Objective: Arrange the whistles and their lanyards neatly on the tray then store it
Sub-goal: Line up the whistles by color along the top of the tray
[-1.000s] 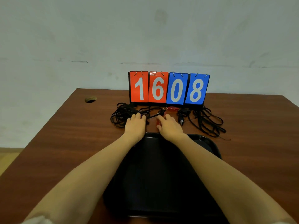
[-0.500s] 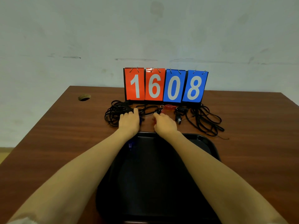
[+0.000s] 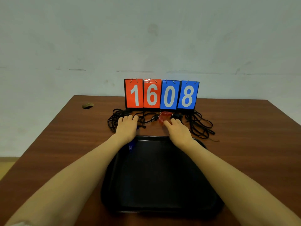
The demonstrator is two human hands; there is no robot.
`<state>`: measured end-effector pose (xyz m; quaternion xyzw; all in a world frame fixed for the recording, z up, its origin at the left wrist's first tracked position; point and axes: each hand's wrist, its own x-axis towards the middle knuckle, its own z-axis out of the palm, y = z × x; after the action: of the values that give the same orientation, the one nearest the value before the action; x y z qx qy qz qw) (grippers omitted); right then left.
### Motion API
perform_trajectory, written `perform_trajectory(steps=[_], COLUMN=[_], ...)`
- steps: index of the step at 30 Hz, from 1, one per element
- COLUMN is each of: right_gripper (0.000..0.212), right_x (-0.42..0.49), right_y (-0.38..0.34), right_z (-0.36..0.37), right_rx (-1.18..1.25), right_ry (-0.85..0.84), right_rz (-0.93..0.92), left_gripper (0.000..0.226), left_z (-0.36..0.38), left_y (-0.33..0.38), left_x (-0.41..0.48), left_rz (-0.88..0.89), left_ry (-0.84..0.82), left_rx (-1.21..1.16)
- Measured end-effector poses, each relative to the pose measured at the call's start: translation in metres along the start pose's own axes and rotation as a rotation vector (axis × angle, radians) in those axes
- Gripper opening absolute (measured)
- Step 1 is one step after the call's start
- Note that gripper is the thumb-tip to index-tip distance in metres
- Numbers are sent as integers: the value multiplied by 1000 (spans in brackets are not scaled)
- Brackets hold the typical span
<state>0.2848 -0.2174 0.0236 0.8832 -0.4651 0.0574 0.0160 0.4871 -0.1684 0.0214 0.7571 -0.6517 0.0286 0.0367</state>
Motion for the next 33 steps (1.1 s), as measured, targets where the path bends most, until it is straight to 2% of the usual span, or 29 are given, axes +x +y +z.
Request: perform_trajectory(steps=[3, 5, 7, 9, 12, 14, 18, 21, 24, 26, 29, 33], right_gripper=[54, 54, 54, 53, 51, 51, 49, 47, 48, 46, 44, 42], right_x=[-14, -23, -32, -41, -55, -64, -76, -81, -82, -83, -86, -87], right_y=[5, 5, 4, 0, -5, -8, -13, -17, -23, -29, -34, -36], right_z=[-7, -11, -13, -14, -11, -9, -7, -6, -6, -5, -6, -2], right_rx=[11, 24, 48, 72, 108, 131, 161, 203, 281, 338, 390, 405], right_ry=[-9, -2, 8, 17, 21, 6, -14, -1, 18, 31, 40, 46], right_rz=[40, 63, 77, 85, 97, 109, 120, 126, 145, 166, 172, 166], left_gripper=[54, 47, 38, 24, 18, 24, 46, 60, 43, 34, 38, 31], left_z=[-15, -21, -25, -26, -12, 1, 15, 19, 30, 34, 40, 44], left_y=[-1, -4, 0, 6, 19, 23, 25, 21, 23, 27, 31, 32], left_x=[-11, -23, -37, -54, -78, -93, -110, -119, -123, -124, -121, -109], left_rz=[81, 182, 337, 411, 565, 550, 539, 527, 448, 415, 327, 275], left_ry=[11, 83, 121, 63, 18, -40, -44, 102, 246, 250, 252, 253], left_rx=[-124, -180, -141, -162, -41, -9, 63, 38, -19, -24, 27, -15])
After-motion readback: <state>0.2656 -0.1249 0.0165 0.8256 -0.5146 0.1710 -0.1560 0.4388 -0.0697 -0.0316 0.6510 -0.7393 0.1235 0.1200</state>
